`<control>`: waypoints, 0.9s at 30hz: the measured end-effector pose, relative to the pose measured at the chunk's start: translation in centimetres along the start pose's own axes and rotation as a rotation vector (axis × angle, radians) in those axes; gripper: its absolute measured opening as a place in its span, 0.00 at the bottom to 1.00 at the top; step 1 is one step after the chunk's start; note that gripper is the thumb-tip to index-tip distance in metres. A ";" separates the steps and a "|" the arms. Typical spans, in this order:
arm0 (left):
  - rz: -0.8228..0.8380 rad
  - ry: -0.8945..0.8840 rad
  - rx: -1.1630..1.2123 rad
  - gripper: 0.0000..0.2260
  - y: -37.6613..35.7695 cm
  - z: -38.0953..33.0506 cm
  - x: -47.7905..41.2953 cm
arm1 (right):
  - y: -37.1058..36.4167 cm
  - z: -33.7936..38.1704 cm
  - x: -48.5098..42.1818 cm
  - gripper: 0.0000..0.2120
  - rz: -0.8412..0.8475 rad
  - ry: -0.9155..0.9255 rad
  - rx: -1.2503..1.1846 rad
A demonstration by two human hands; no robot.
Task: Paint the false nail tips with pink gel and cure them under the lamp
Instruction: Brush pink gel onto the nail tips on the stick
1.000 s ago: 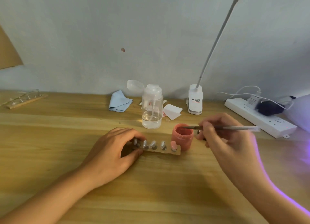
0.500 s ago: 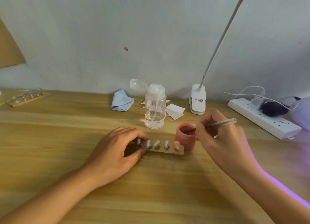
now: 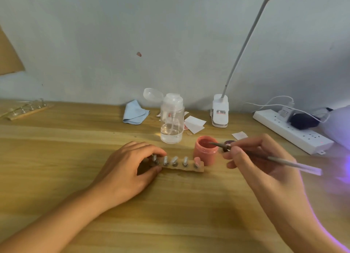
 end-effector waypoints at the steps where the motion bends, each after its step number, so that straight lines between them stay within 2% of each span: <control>1: 0.000 0.003 0.006 0.13 0.0 0.0 0.0 | 0.1 -0.6 0.2 0.04 -0.047 -0.063 -0.103; 4: -0.003 0.021 0.045 0.12 0.1 0.0 0.0 | -0.2 -2.5 0.7 0.07 -0.120 -0.242 -0.287; 8: 0.018 0.071 0.128 0.13 -0.2 0.5 -0.3 | -0.7 -3.0 0.6 0.02 -0.074 -0.306 -0.455; 13: 0.030 0.098 0.163 0.15 -0.3 0.8 -0.2 | -0.9 -3.2 0.5 0.08 -0.057 -0.317 -0.427; 19: 0.028 0.111 0.168 0.19 -0.4 0.8 -0.2 | -1.1 -3.2 0.6 0.05 -0.016 -0.307 -0.354; 27: 0.030 0.119 0.175 0.17 -0.3 0.9 -0.2 | -1.1 -3.0 0.7 0.10 -0.008 -0.306 -0.285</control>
Point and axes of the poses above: each hand's wrist, its own x-axis away from the middle knuckle, its own y-axis out of the back of the hand, z = x × y, the point moved 4 cm from there along -x, towards the middle knuckle, and after that the axes turned 5 degrees about -x, right-handed, at the moved point
